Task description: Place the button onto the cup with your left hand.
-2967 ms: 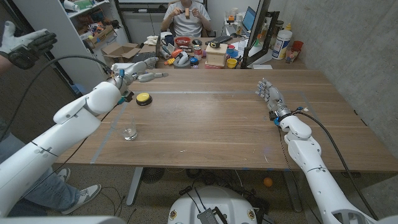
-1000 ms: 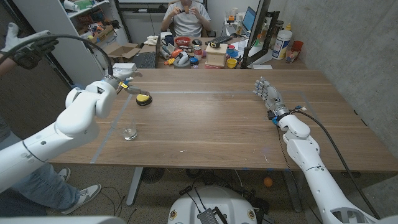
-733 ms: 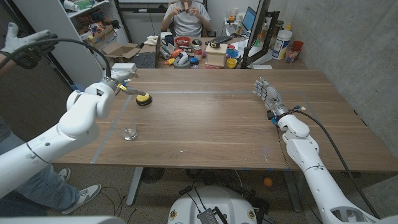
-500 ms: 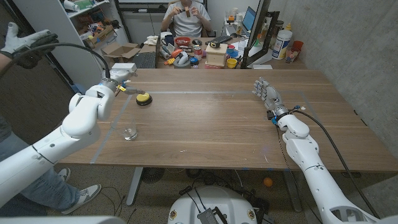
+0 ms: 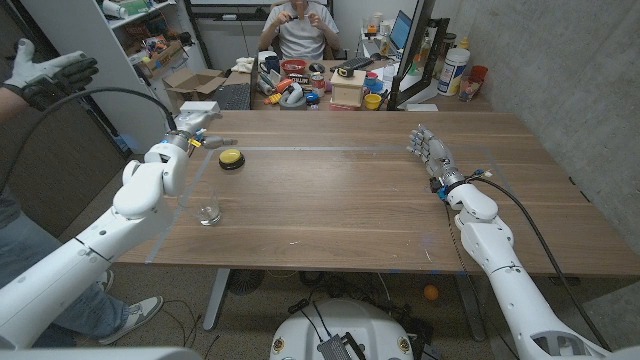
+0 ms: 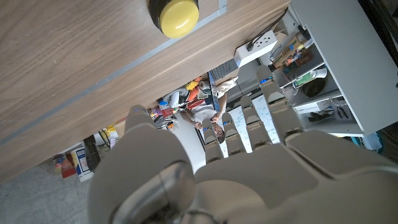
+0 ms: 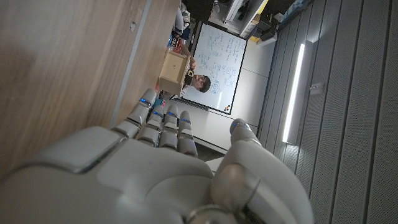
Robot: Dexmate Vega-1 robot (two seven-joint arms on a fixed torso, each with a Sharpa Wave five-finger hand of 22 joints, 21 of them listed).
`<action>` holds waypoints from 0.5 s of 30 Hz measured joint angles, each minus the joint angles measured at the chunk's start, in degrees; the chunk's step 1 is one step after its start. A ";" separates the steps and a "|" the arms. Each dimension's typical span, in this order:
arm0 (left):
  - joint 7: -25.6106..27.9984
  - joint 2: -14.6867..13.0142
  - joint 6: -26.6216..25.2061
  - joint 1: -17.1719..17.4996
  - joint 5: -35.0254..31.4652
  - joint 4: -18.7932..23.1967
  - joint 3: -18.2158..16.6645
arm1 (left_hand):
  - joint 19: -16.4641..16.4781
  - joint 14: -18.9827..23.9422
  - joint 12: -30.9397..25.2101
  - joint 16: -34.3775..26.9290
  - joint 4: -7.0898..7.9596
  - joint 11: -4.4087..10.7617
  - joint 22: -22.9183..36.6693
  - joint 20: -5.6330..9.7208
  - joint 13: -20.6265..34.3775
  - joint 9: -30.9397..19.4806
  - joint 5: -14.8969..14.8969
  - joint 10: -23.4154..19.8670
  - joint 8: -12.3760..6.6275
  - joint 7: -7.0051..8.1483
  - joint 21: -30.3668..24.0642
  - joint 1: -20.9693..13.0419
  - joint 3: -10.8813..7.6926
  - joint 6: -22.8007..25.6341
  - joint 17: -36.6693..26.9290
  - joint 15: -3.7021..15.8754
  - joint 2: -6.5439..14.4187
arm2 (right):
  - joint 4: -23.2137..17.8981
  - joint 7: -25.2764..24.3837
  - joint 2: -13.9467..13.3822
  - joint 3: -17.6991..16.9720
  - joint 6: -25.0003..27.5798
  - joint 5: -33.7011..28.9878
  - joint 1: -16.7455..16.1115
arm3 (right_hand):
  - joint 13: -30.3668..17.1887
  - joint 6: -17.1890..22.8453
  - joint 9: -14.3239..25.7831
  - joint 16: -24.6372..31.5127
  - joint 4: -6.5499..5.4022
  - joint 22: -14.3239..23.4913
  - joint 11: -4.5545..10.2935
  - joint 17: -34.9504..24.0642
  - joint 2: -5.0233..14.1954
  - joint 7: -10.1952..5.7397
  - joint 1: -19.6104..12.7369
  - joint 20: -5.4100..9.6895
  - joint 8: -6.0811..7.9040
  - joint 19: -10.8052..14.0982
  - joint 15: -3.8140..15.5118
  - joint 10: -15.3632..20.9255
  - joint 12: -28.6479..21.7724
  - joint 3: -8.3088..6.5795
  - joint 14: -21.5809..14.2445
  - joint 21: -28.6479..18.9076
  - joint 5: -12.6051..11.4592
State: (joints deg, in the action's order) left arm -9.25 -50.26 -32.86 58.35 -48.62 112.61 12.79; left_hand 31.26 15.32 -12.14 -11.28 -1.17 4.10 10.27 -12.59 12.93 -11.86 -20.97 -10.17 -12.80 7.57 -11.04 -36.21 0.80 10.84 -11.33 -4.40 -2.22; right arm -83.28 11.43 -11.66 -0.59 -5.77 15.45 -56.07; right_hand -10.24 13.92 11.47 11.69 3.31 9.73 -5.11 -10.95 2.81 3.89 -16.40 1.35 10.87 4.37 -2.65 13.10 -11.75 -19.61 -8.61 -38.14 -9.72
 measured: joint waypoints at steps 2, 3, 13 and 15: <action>0.08 0.47 0.00 -0.64 1.17 -0.80 0.23 | 0.00 0.28 0.00 0.00 0.00 0.00 0.00 0.00 0.00 0.00 0.00 0.00 0.00 0.00 0.00 -0.01 0.00 0.00 0.00 -0.28 -0.01 | -0.02 -0.07 -0.06 -0.05 0.16 -0.05 -0.01 | 0.00 0.00 0.00 0.00 0.00 0.00 0.00 0.00 0.00 0.00 0.00 0.00 0.00 0.00 0.00 0.00 0.00 0.00 0.00 0.00 0.00; 0.09 0.88 -0.04 -1.25 1.61 -1.56 0.45 | 0.00 0.28 0.00 0.00 0.00 0.00 0.00 0.00 0.00 0.00 0.00 0.00 0.00 0.00 0.00 -0.01 0.00 0.00 0.00 -0.28 0.00 | -0.02 -0.13 -0.07 -0.07 0.26 -0.09 -0.02 | 0.00 0.00 -0.15 0.00 0.00 0.00 0.00 0.00 0.00 0.00 0.00 0.00 0.00 0.00 0.00 0.00 0.00 0.00 0.00 0.06 0.00; -0.69 2.76 -1.45 -5.98 7.12 -6.19 2.88 | 0.00 0.35 0.00 0.00 0.00 -0.31 0.00 0.00 0.00 0.01 0.01 0.30 0.00 -0.62 0.00 -0.08 0.00 0.00 0.00 -0.78 0.52 | 0.02 -0.42 -0.27 -0.42 0.96 -0.36 -0.09 | 0.00 0.00 -0.29 0.00 0.00 0.00 0.00 0.00 0.00 0.00 0.00 -0.01 0.00 -0.01 0.00 0.00 0.00 0.00 0.00 0.44 0.00; -0.74 2.95 -1.49 -7.00 7.25 -7.00 3.47 | 0.00 0.35 0.00 0.00 0.00 -0.44 0.00 0.00 -0.01 0.01 0.01 0.17 0.00 -0.62 0.00 -0.08 0.00 0.00 0.00 -0.78 0.52 | 0.03 -0.44 -0.27 -0.42 1.01 -0.40 -0.09 | 0.00 0.00 -0.29 0.00 0.00 0.00 0.22 0.00 0.00 0.00 0.00 0.00 0.00 -0.01 -0.22 0.22 0.00 0.00 -0.22 0.44 0.00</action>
State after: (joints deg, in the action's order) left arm -10.00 -47.30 -34.34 51.35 -41.37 105.61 16.26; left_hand 31.27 15.66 -12.14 -11.28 -1.17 3.66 10.26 -12.59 12.93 -11.85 -20.96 -10.00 -12.80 6.95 -11.03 -36.29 0.80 10.85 -11.32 -5.18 -1.70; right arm -83.25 10.98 -11.93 -1.01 -4.76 15.05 -56.16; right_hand -10.24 13.92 11.18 11.69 3.31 9.72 -4.89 -10.95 2.81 3.89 -16.40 1.34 10.87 4.37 -2.86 13.32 -11.75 -19.61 -8.83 -37.70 -9.72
